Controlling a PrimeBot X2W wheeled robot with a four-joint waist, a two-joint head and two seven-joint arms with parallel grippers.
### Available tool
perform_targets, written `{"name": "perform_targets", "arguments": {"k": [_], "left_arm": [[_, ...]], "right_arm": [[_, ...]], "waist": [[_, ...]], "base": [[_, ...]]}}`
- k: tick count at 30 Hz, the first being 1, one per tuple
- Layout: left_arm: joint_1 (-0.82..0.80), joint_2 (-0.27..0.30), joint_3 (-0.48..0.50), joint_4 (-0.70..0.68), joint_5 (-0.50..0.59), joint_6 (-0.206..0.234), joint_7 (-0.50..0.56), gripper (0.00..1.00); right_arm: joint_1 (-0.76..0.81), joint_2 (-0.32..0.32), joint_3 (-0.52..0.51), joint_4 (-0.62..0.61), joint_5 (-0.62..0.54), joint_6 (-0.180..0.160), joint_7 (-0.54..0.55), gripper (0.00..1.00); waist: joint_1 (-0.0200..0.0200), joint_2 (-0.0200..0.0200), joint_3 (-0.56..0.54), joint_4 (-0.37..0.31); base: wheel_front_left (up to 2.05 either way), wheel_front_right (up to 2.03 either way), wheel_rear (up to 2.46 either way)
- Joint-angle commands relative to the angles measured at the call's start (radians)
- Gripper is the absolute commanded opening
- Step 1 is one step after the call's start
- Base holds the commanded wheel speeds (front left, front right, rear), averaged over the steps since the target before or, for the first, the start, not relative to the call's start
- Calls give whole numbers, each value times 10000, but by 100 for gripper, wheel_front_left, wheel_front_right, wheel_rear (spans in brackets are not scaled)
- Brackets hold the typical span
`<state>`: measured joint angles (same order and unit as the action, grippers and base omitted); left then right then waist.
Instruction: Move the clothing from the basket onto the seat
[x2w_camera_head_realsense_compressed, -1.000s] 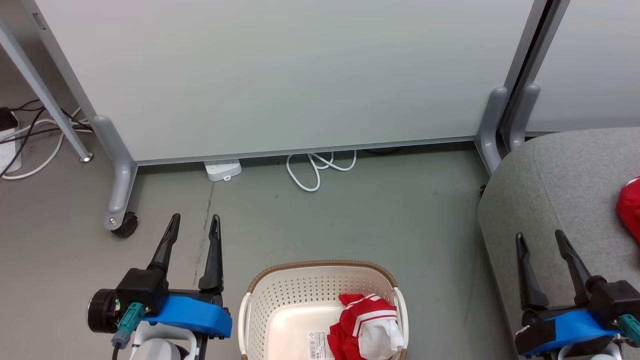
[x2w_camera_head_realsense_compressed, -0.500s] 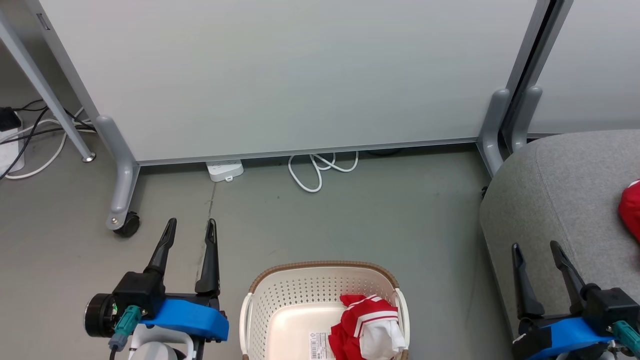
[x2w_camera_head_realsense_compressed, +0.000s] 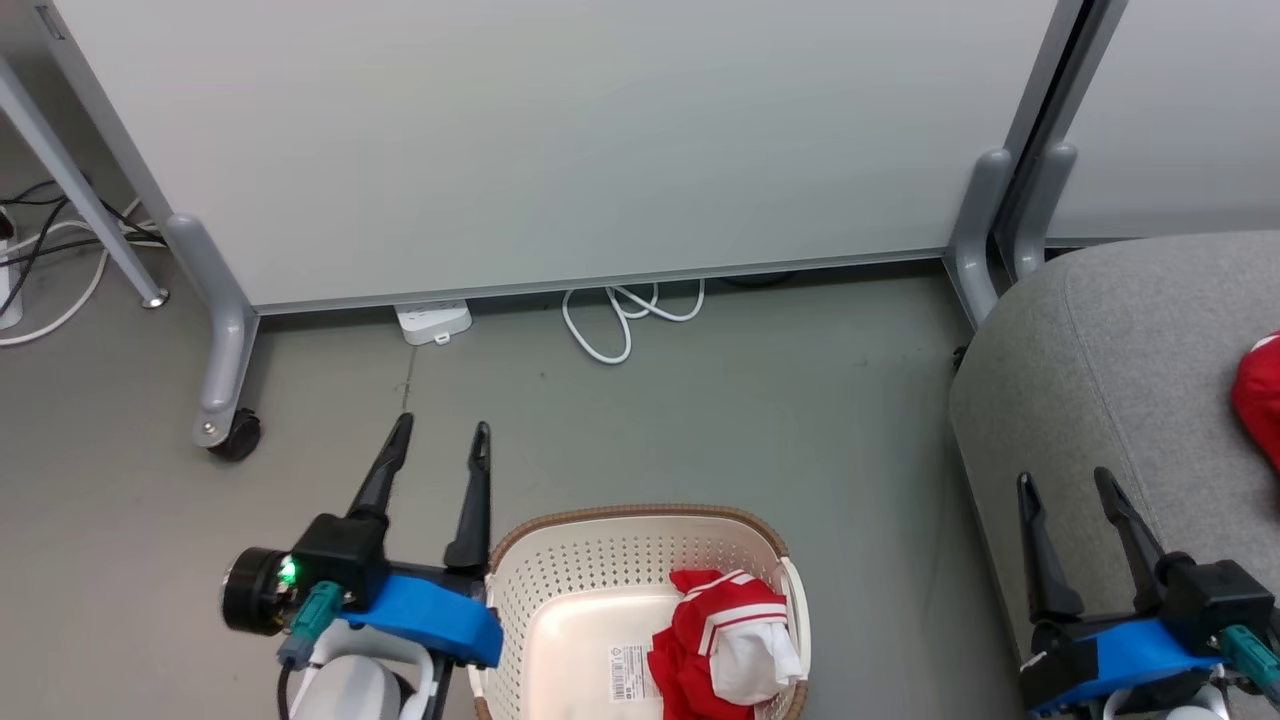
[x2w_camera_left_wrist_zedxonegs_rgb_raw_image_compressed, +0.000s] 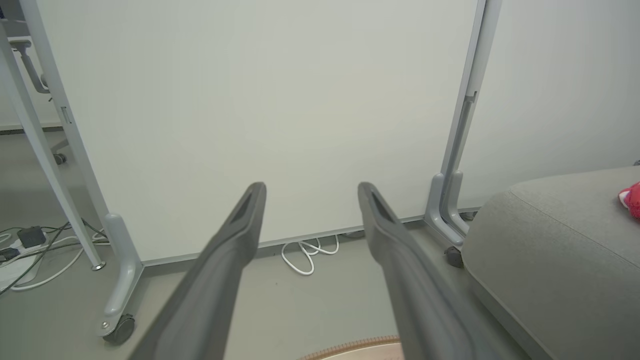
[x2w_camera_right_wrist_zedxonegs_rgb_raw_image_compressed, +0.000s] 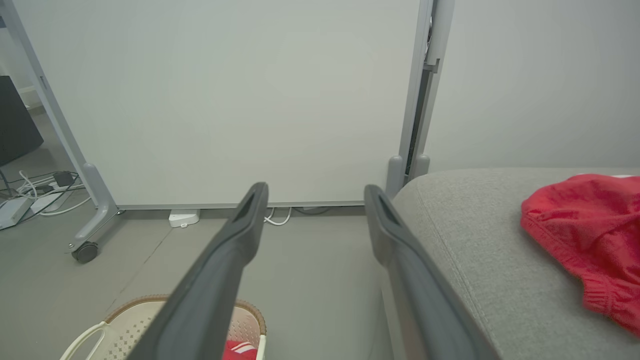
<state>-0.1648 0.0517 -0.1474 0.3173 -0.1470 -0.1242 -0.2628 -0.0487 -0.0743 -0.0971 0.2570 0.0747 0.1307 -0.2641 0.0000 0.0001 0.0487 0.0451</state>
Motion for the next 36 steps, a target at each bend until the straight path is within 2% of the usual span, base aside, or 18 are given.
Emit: {"name": "perform_targets", "arguments": {"k": [1, 6, 7, 18, 36], "left_arm": [[-260, -20, -196, 98, 131, -80, -30, 100], [-1082, 81, -1397, 695, 122, -88, -30, 100], [-1502, 213, -1906, 972, 30, -63, -30, 100], [-3799, 1023, -4722, 2989, -645, -65, -30, 100], [-6525, 1917, -8905, 6179, -2071, -65, -31, 100]], "right_arm": [[-265, -65, 11, -48, 8, 1, -5, 100], [-666, -148, 117, -138, 2, 1, -5, 100], [-877, -144, 164, -216, 9, 1, -5, 100], [-2232, -118, 460, -522, 45, 1, -5, 100], [-3730, -10, 577, -1136, -66, 1, -5, 100]], "waist": [[0, -1, 181, -166], [0, -1, 770, -618], [0, -1, 1113, -809], [0, -1, 3263, -1840], [0, -1, 6337, -2697]], "base": [[0, 0, 0], [0, 0, 0], [0, 0, 0], [0, 0, 0], [0, 0, 0]]}}
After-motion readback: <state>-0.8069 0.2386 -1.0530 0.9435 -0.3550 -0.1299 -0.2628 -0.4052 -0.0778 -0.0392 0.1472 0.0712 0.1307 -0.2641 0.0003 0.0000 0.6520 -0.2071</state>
